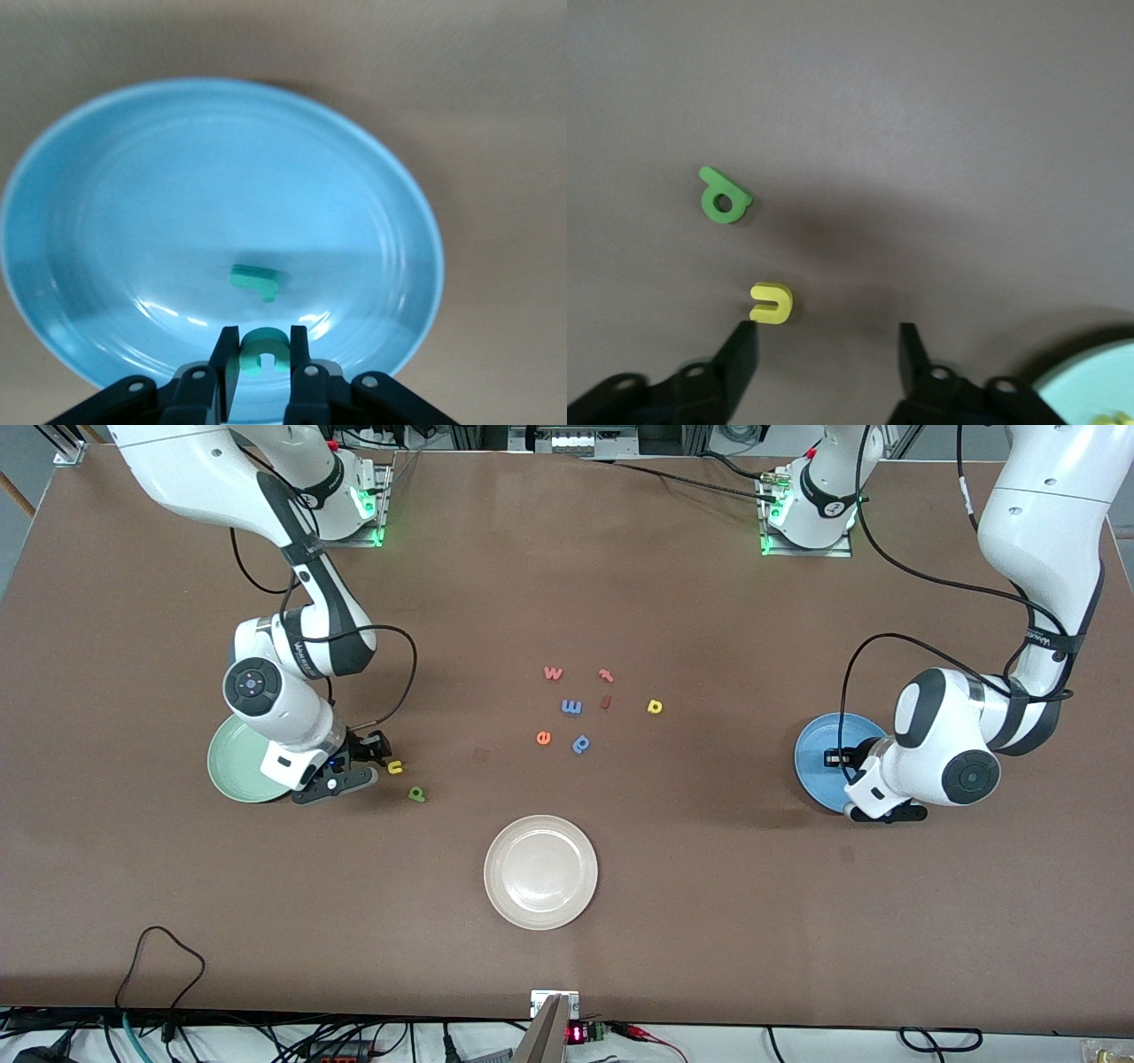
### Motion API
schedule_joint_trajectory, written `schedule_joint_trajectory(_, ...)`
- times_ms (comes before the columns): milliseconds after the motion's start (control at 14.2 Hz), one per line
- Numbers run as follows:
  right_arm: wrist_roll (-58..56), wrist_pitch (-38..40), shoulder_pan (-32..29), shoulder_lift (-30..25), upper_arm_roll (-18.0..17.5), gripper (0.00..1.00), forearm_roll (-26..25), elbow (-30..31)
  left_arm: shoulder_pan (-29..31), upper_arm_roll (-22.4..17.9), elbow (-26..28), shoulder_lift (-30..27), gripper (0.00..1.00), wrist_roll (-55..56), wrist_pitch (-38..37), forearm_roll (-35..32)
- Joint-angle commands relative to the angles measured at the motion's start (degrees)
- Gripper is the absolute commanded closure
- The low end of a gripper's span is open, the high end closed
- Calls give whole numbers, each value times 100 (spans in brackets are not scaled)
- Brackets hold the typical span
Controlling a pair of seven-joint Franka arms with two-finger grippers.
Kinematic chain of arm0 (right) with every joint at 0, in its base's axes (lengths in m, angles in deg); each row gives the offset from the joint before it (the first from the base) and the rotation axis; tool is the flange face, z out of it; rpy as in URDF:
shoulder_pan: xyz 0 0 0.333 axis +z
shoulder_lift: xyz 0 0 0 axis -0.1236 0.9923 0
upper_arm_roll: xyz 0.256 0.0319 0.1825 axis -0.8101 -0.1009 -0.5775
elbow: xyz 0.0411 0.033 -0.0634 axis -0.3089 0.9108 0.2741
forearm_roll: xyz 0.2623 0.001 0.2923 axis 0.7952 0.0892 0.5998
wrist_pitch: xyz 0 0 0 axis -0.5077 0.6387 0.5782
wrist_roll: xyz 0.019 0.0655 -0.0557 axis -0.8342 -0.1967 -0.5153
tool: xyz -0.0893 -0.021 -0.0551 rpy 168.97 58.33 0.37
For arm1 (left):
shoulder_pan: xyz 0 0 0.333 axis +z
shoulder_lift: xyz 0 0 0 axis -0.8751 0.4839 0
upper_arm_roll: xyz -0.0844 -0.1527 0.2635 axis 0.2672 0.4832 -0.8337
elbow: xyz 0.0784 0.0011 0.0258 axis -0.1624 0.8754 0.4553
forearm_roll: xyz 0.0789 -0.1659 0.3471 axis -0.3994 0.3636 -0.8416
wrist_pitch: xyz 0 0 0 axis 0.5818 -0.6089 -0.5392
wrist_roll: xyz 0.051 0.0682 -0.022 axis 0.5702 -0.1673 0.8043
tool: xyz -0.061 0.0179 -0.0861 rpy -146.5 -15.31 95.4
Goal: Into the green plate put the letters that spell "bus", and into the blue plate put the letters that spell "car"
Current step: 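Drop the 2 on the green plate while the left gripper drops the c, then grasp the yellow u with the right gripper while the left gripper grasps the a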
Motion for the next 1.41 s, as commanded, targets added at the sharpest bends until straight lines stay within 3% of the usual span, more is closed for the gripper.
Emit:
schedule_joint_trajectory(0,213,-110,173,255,44,37,80,-142,127,104,271,-41,81,-116,85,-122)
schedule_joint_trajectory(71,318,-145,217,299,44,37,81,-142,118,121,280,-50,74,-116,58,-122)
schedule_joint_trajectory(141,406,-146,226,308,44,36,81,-142,109,121,272,-59,44,-124,50,-122)
schedule_joint_trajectory(212,442,-146,253,325,44,36,89,-159,109,156,219,-77,1,-116,49,-87)
schedule_joint_trajectory(565,950,-347,288,510,44,36,107,-220,57,875,-124,-209,0,-124,-74,-60)
schedule_joint_trajectory(707,1093,-348,428,545,44,36,81,-221,-153,1323,-273,-8,11,-20,-12,-34)
schedule_joint_trajectory(919,1101,-348,429,598,44,37,81,-221,-1188,1387,-537,169,27,751,32,-51)
schedule_joint_trajectory(1131,1084,-348,420,598,70,37,54,-221,-1700,1378,-240,152,25,1193,198,-95)
schedule_joint_trajectory(1343,1058,-339,420,598,88,47,45,-221,-1719,1404,419,29,24,1510,1014,-104)
